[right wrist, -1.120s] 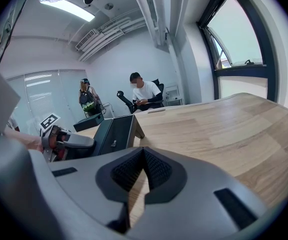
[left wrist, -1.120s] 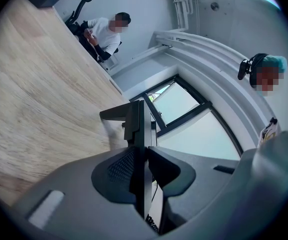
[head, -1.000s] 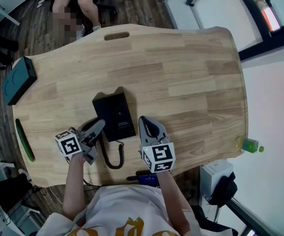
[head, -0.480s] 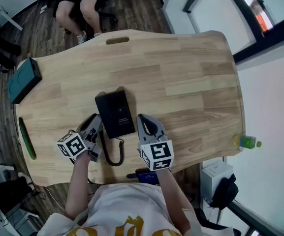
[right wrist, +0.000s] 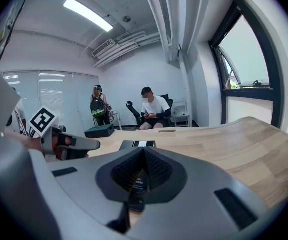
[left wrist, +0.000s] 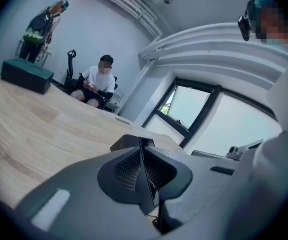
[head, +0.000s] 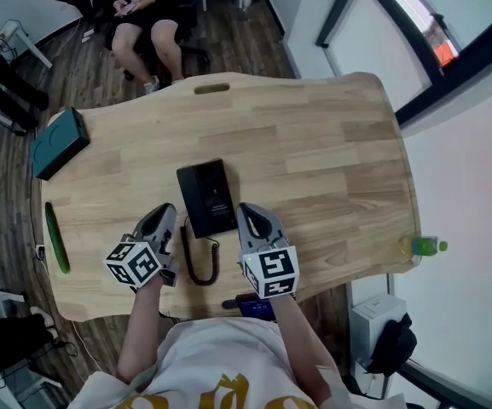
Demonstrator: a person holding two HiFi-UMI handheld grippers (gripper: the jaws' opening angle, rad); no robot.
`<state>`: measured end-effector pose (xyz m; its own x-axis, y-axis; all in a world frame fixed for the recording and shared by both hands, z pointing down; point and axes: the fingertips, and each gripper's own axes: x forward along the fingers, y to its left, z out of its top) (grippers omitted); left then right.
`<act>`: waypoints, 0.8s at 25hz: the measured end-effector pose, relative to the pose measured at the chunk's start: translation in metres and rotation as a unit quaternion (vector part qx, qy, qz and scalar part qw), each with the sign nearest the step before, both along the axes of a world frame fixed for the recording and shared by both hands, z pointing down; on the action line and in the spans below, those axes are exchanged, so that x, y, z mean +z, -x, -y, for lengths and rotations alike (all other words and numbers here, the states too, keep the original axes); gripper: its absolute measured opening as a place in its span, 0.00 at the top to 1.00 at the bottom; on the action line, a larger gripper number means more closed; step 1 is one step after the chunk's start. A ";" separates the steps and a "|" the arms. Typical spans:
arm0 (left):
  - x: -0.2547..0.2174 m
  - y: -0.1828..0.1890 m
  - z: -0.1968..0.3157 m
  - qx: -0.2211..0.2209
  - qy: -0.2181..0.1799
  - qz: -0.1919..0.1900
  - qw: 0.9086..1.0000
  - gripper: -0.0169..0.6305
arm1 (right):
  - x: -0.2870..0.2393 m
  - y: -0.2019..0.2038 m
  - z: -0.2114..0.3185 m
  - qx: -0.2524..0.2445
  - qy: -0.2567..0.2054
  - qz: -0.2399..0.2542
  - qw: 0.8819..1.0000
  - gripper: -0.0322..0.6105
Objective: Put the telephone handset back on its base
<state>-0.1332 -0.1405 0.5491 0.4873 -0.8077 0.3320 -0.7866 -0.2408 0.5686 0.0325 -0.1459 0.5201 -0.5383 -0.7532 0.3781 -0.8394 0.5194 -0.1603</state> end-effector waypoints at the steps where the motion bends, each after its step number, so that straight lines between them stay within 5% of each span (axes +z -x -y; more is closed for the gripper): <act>1: -0.008 -0.002 -0.002 0.002 -0.011 0.011 1.000 0.95 | -0.004 0.001 -0.002 0.000 -0.005 0.001 1.000 0.95; 8: -0.048 -0.013 -0.022 0.032 -0.066 0.088 0.993 0.97 | -0.043 0.009 -0.020 -0.010 -0.047 0.004 0.999 0.95; 20: -0.113 0.006 -0.057 -0.029 -0.144 0.116 0.982 0.97 | -0.087 0.007 -0.063 0.001 -0.111 -0.022 0.994 0.95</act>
